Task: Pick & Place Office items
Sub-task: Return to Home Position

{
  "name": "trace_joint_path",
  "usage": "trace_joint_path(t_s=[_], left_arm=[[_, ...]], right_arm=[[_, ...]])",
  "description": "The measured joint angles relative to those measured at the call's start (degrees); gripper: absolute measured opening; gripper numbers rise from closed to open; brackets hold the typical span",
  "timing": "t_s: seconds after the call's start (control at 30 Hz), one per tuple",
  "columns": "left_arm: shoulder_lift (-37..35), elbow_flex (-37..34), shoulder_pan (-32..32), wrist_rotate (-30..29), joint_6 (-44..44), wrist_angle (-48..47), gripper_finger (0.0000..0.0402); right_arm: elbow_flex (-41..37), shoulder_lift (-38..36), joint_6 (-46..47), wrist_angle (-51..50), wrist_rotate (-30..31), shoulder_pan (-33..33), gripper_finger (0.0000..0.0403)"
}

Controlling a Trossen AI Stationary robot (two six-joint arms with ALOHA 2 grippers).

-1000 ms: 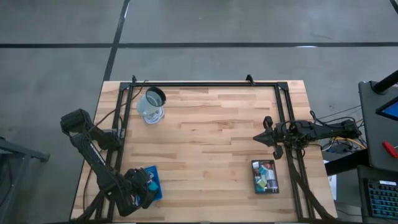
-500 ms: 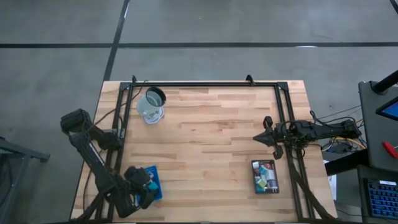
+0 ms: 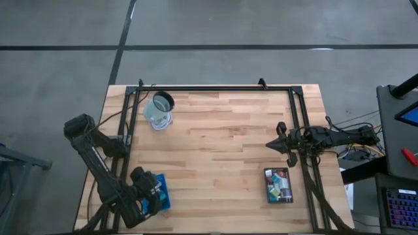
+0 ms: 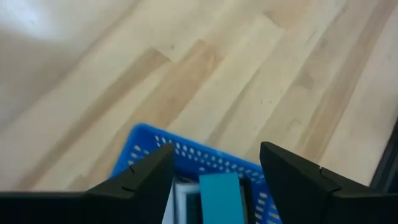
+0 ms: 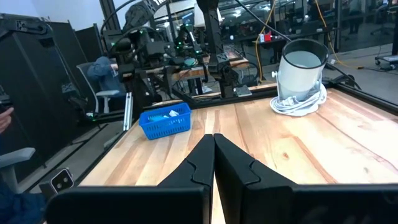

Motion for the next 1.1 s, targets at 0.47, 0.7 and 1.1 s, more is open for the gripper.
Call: trace_joint_path(t_s=[0.47,0.7,1.1], left_arm=[[-0.9,8.3,5.5,-26.5,19.0,-8.6,0.0240],[-5.8,6.7,10.9,-30.8,38.5,2.6,0.0174],[-12.1,-4.9,25.1,-20.0,78.8,37.7,0.0006]], right_arm=[[0.0,0.0,0.0,0.0,0.0,0.0,0.0008],[0.0,0.0,0.0,0.0,0.0,0.0,0.0008],[0.0,0.0,0.0,0.0,0.0,0.0,0.0008]])
